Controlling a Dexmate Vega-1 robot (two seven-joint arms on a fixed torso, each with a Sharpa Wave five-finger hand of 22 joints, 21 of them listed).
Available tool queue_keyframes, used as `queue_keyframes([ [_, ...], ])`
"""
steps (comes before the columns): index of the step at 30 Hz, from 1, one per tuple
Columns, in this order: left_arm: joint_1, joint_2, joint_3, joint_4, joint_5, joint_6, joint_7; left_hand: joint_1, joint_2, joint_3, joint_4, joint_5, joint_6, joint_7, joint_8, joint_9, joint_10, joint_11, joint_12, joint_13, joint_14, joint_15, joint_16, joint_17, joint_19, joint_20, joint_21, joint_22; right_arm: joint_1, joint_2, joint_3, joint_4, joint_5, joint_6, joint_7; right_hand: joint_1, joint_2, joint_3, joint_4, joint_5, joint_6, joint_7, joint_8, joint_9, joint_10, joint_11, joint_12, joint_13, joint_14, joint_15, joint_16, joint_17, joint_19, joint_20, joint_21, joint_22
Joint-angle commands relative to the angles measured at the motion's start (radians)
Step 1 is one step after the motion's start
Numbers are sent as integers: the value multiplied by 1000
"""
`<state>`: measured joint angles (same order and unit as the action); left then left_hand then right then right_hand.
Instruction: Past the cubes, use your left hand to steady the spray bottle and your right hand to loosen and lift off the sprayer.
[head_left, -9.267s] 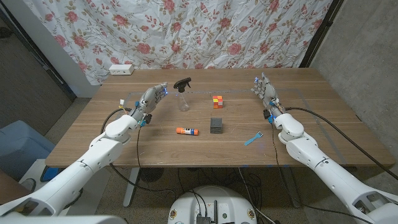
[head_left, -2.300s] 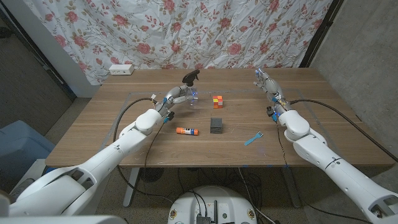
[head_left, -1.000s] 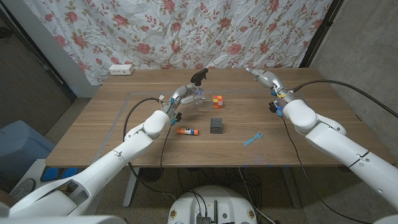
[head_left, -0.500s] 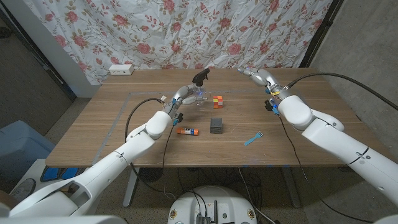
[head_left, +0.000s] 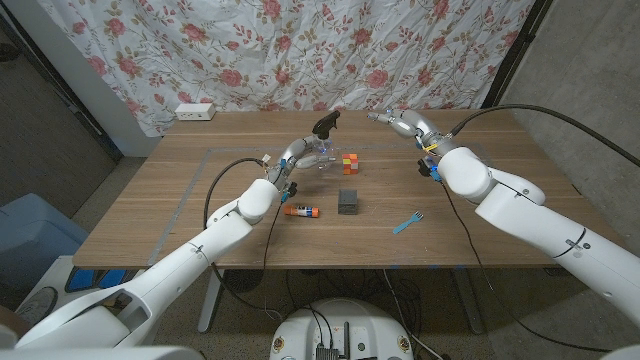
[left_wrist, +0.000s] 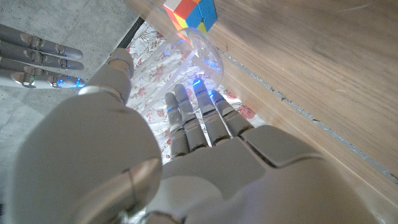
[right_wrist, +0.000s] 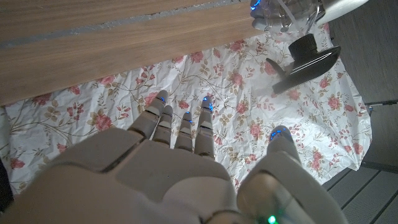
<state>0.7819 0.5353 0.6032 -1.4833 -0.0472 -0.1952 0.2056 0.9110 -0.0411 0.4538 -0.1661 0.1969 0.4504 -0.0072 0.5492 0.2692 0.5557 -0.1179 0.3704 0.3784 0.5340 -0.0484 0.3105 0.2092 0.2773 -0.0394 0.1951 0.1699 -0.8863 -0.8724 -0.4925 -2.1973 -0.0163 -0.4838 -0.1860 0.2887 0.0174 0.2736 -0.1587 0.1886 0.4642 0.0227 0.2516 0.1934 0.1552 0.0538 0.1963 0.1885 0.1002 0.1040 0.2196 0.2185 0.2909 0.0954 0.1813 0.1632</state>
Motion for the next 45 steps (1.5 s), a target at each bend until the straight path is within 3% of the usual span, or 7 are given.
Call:
queue_keyframes([
  [1, -2, -9, 11, 2, 16, 5, 10, 18, 40, -3, -1, 9, 11, 3, 6, 1, 13, 1, 2, 4, -1, -108, 7, 2, -1, -72, 0, 3, 64, 3, -69, -56, -64, -100, 49, 7, -2, 3, 0, 3, 2, 8, 1, 3, -1, 7, 0, 3, -1, 12, 1, 3, 3, 6, 3, 3],
  [7, 2, -9, 12, -4, 22, 11, 18, 19, 44, -6, -1, 9, 13, 3, 8, 0, 14, 0, 1, 6, -2, -107, 8, 2, -2, -71, 0, 3, 90, 13, -103, -64, -98, -124, 63, 7, -2, 4, 1, 3, 20, 14, 5, 4, 1, 13, 1, 3, 0, 14, 2, 3, 4, 6, 4, 3],
  [28, 8, -10, 29, -35, 99, 68, 78, 22, 58, -17, -2, 10, 15, 1, 13, -3, 17, -3, -3, 14, -3, -107, 8, 1, -2, -70, 0, 3, 196, 67, -246, -109, -234, -335, 117, 15, -1, 9, 0, 3, 35, 22, 2, 6, 9, 24, 4, 4, 15, 19, 7, 4, 7, 6, 5, 3],
  [45, -3, -15, 40, -31, 105, 81, 72, 24, 65, -26, -3, 11, 15, 3, 16, -5, 19, -2, -6, 20, -4, -106, 9, 0, -4, -68, -1, 3, 222, 76, -286, -113, -264, -354, 146, 19, -7, 10, -1, 0, 70, 26, 9, 8, 21, 23, 8, 4, 20, 20, 8, 4, 11, 8, 5, 3],
])
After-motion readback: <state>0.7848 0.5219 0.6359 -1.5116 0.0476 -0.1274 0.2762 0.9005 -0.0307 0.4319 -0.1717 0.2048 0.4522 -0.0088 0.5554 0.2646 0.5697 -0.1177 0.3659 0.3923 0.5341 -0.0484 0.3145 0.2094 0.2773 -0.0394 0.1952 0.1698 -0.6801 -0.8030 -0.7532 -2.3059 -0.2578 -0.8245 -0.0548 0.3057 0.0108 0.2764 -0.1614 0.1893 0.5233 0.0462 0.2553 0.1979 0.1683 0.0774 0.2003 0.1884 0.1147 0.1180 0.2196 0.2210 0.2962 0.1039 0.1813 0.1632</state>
